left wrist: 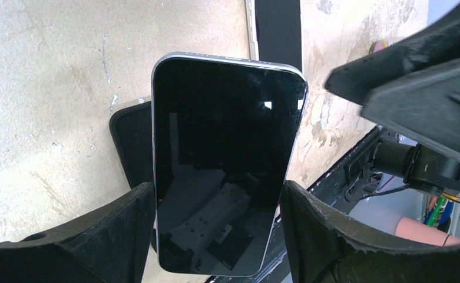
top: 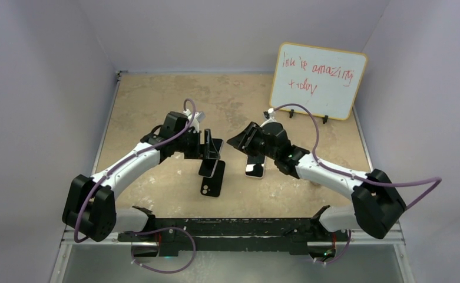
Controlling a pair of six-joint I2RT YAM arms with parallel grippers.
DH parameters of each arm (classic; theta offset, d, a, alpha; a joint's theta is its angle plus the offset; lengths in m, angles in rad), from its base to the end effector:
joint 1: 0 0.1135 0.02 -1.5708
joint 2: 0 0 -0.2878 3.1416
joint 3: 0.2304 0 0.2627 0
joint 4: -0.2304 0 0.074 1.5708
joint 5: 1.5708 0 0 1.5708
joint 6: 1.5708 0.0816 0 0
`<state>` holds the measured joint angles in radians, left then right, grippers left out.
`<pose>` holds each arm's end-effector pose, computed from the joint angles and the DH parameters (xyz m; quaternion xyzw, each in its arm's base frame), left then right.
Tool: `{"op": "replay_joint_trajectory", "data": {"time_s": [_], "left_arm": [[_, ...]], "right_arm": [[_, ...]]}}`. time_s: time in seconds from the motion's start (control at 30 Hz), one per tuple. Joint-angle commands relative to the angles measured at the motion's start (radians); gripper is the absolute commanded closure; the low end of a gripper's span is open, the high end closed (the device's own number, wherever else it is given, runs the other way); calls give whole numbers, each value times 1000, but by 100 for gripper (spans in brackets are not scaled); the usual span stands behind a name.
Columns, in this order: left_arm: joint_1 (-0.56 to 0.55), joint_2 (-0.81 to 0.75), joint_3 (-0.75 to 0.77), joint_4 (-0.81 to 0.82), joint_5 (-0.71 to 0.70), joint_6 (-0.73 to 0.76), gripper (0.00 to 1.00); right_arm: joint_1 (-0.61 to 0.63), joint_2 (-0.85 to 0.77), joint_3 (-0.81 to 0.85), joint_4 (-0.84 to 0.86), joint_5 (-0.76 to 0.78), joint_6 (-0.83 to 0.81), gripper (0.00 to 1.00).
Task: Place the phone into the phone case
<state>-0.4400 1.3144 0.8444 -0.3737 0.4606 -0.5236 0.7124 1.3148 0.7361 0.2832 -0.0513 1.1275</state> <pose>0.2560 -0.1606 0.2197 0.0431 0.9126 -0.3495 0.2079 0.2567 0.2272 0.2570 0.1506 0.7891 0.4859 0.3442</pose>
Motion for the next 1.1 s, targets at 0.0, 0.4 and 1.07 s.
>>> {"op": "replay_joint_trajectory", "data": {"time_s": [0.0, 0.4, 1.07], "left_arm": [[-3, -28, -1, 84, 70, -8, 78], [-3, -8, -3, 78, 90, 11, 79], [-2, -18, -18, 66, 99, 14, 79]], "right_arm": [[6, 45, 50, 54, -28, 13, 55], [33, 116, 76, 62, -47, 13, 58], [62, 196, 118, 38, -74, 22, 100]]}}
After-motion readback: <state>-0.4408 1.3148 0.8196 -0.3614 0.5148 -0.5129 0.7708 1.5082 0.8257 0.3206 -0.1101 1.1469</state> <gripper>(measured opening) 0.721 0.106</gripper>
